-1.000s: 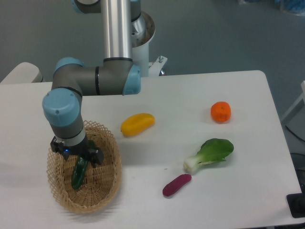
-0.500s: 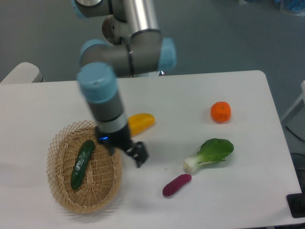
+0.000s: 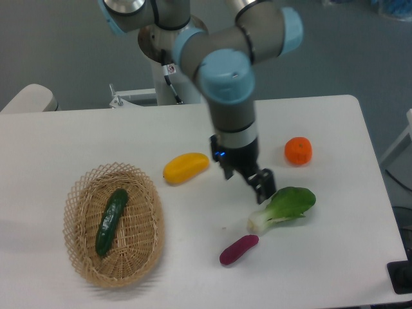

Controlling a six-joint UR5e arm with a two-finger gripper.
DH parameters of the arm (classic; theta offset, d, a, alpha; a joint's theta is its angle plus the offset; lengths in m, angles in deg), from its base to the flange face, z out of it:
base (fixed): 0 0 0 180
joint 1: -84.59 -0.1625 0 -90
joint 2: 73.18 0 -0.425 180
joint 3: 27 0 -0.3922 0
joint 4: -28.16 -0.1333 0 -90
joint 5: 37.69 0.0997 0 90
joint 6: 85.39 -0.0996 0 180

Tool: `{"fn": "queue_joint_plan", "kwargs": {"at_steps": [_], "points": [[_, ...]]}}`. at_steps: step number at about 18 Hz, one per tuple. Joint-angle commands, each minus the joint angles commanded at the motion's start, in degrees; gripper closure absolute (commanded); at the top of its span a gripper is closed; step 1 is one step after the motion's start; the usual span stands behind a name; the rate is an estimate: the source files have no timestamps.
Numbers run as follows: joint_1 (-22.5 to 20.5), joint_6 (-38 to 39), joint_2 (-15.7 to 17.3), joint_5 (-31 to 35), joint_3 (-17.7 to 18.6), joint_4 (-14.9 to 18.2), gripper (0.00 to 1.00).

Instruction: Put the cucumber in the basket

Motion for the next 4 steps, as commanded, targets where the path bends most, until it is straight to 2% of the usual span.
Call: {"fn": "queue_joint_plan", "kwargs": {"at_steps": [4], "points": [[-0.62,-0.09,0.18,-0.27,-0.08,0.00,0.00]]}}
